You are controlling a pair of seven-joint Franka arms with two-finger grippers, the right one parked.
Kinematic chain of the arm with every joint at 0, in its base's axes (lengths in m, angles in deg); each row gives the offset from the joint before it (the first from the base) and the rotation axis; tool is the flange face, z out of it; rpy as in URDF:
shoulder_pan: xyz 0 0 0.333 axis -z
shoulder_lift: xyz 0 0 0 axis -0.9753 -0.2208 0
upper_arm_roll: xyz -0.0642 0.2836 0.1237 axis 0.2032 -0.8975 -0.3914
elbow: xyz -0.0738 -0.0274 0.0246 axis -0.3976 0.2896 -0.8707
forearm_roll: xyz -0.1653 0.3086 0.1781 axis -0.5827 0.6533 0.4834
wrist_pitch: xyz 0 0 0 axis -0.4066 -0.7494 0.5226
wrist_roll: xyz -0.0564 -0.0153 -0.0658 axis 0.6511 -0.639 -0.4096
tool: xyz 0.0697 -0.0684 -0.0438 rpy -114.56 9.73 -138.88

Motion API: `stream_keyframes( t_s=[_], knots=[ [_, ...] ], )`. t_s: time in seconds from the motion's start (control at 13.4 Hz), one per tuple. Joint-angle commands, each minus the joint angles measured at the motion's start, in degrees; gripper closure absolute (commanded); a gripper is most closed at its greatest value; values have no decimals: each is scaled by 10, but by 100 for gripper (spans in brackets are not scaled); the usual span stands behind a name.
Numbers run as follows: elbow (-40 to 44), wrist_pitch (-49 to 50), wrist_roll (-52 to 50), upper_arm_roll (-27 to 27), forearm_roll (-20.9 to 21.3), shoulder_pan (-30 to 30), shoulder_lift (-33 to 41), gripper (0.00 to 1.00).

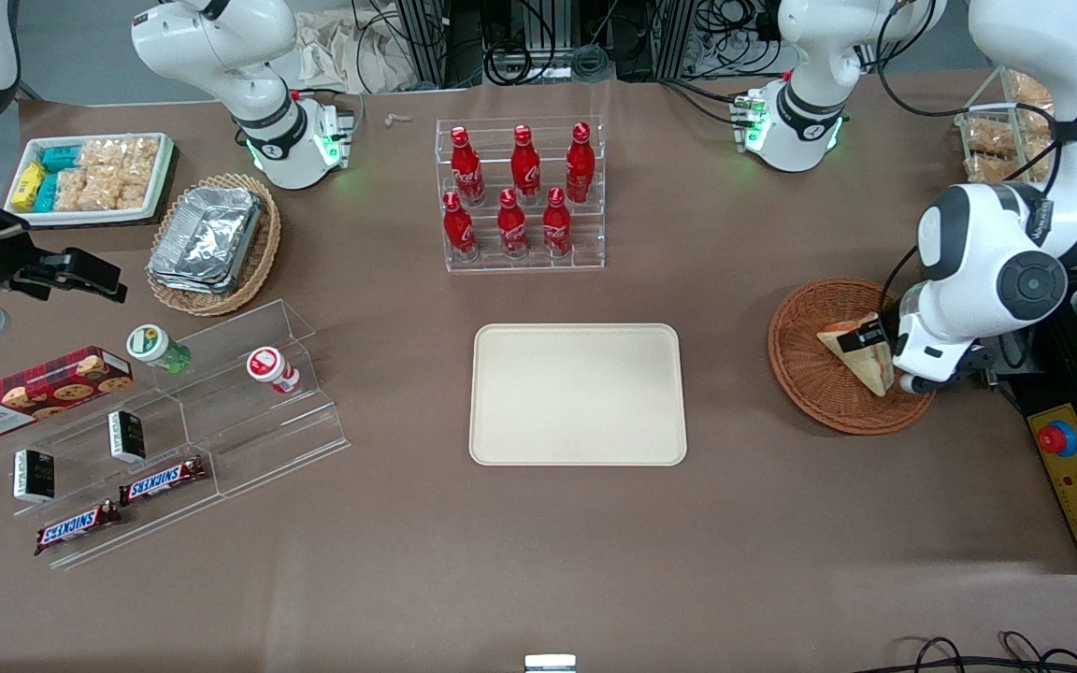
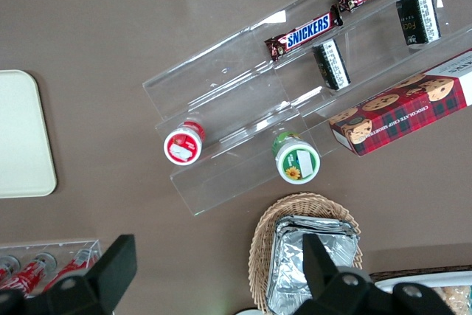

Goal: Place sandwich from basket to tray
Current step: 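Lower the open left gripper over the wrapped sandwich in the basket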

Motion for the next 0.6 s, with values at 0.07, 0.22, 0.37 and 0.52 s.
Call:
stream_keyframes(
  t_s=[0.07,0.22,0.37,0.52],
  knots=[
    [-23,-64,-32,6,14,-22,-27,0],
    [-29,-75,-55,6,15,-22,-41,0],
    [-36,-75,-70,6,15,-22,-41,0],
    [-37,-75,-84,6,15,-23,-41,7]
  ],
)
